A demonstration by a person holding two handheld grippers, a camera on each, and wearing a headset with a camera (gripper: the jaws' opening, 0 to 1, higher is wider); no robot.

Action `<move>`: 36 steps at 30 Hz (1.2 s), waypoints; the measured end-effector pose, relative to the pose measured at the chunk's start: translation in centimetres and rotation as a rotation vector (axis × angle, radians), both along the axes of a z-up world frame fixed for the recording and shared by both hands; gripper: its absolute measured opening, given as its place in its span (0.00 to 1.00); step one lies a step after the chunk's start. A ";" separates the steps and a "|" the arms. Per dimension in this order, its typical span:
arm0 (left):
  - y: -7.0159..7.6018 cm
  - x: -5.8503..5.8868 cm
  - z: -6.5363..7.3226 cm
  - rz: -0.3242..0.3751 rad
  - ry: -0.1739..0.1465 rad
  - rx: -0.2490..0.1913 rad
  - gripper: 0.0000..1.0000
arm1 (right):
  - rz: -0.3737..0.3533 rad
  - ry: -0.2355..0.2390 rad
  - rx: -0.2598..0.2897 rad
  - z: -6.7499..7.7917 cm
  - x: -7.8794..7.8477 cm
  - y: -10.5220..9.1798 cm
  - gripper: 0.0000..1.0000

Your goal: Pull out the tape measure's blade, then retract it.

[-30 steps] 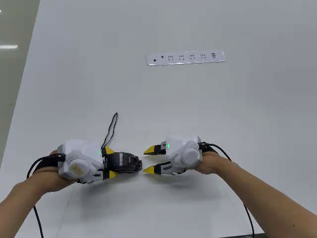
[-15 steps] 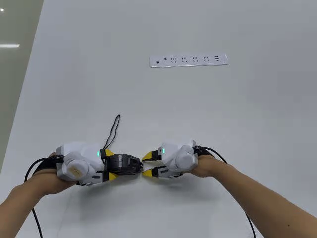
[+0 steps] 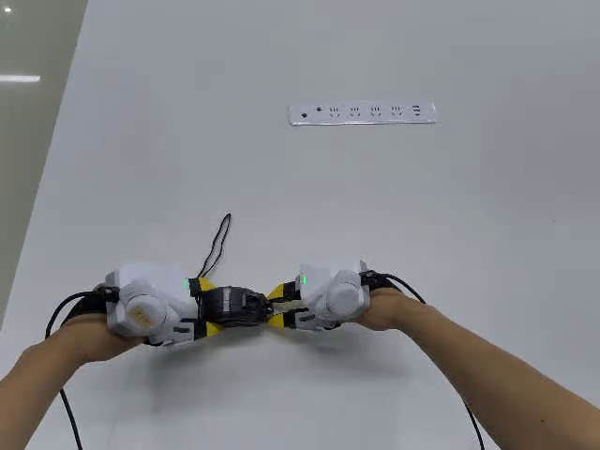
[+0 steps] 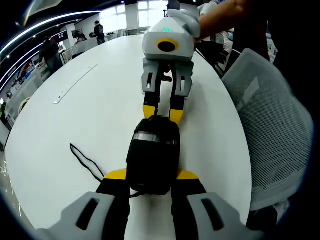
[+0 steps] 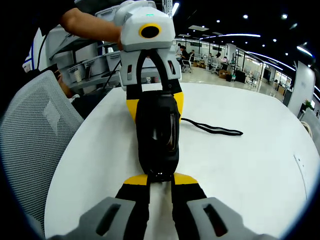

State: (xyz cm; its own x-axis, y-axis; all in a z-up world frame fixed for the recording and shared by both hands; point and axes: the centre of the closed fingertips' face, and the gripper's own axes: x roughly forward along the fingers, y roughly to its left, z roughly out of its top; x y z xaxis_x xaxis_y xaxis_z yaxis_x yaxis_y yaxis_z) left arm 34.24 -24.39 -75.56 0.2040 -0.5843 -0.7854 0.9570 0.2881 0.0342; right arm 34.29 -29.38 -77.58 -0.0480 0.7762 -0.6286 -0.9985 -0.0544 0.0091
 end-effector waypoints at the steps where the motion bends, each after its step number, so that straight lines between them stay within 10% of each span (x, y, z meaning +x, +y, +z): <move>1: 0.0 0.0 0.0 0.001 0.001 -0.002 0.27 | -0.001 0.004 -0.003 0.0 0.0 0.0 0.15; 36: 0.6 0.0 -0.1 0.026 0.020 -0.008 0.27 | 0.028 -0.010 -0.025 0.4 0.0 0.2 0.09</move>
State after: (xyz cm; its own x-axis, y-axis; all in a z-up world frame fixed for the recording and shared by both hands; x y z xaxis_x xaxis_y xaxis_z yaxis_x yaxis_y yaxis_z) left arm 34.21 -23.82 -75.66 0.2035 -0.5855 -0.7847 0.9497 0.3128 0.0130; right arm 34.26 -29.22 -77.22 -0.0628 0.7588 -0.6483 -0.9966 -0.0820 0.0005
